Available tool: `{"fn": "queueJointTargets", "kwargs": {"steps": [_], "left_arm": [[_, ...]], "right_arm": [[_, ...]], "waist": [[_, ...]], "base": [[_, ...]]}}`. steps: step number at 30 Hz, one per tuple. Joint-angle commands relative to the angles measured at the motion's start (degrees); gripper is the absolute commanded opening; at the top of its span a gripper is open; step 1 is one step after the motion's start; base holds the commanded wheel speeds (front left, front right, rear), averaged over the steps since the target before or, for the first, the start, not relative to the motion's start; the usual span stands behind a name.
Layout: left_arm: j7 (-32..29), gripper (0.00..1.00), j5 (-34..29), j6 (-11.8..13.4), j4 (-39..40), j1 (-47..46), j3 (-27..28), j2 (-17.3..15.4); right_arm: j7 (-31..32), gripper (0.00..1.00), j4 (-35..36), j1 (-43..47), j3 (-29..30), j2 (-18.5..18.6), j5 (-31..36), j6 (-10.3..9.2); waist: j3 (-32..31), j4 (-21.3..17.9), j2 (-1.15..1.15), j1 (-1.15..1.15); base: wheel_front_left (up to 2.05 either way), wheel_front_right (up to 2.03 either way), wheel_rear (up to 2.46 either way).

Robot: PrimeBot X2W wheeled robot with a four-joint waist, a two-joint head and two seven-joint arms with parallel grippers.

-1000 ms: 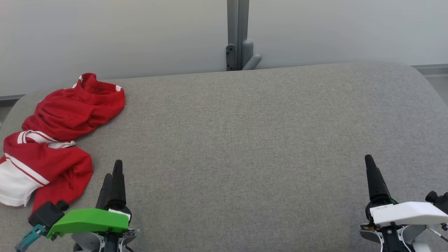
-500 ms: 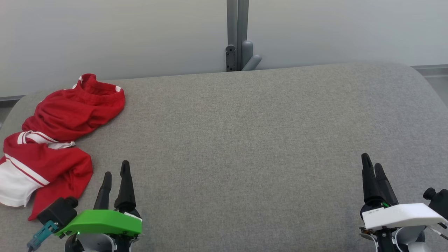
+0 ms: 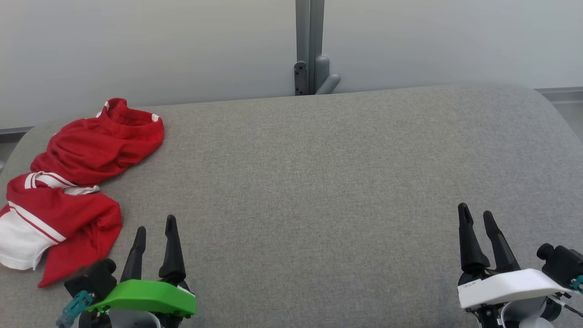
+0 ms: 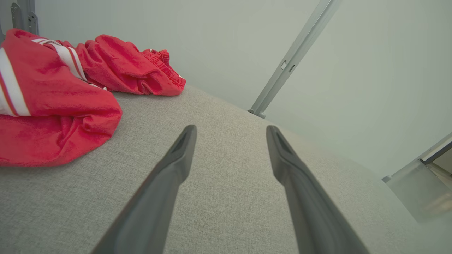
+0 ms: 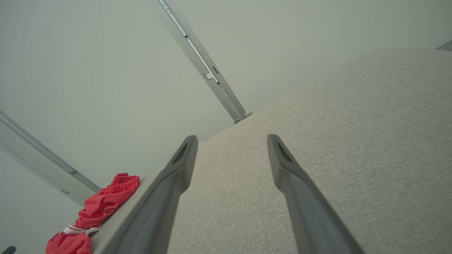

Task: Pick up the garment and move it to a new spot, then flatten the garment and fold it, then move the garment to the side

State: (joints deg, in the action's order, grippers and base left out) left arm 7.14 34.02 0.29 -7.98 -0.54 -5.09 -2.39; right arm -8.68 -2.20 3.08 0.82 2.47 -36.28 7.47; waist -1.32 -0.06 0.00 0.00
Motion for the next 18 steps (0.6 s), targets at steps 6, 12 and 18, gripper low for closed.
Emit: {"fn": "queueJointTargets", "kwargs": {"steps": [6,12,18], "left_arm": [[1.4,1.0,-5.4,0.7,0.6,0.8,-0.5,-0.4],[2.4,1.0,-8.8,0.9,0.2,1.0,-0.9,-0.5],[3.3,1.0,-11.9,1.1,-0.5,1.3,-1.3,-0.5]], "right_arm": [[-1.3,1.0,1.3,0.8,-0.6,0.4,5.8,0.03],[-2.0,1.0,1.6,1.1,-0.9,0.4,9.4,0.03],[-2.7,1.0,1.9,1.5,-1.1,0.4,12.8,0.03]], "waist": [[-0.3,0.1,0.0,0.0],[-0.4,0.2,0.0,0.0],[-0.6,0.3,0.0,0.0]], "base": [[0.0,0.0,0.0],[0.0,0.0,0.0],[0.0,0.0,0.0]]}}
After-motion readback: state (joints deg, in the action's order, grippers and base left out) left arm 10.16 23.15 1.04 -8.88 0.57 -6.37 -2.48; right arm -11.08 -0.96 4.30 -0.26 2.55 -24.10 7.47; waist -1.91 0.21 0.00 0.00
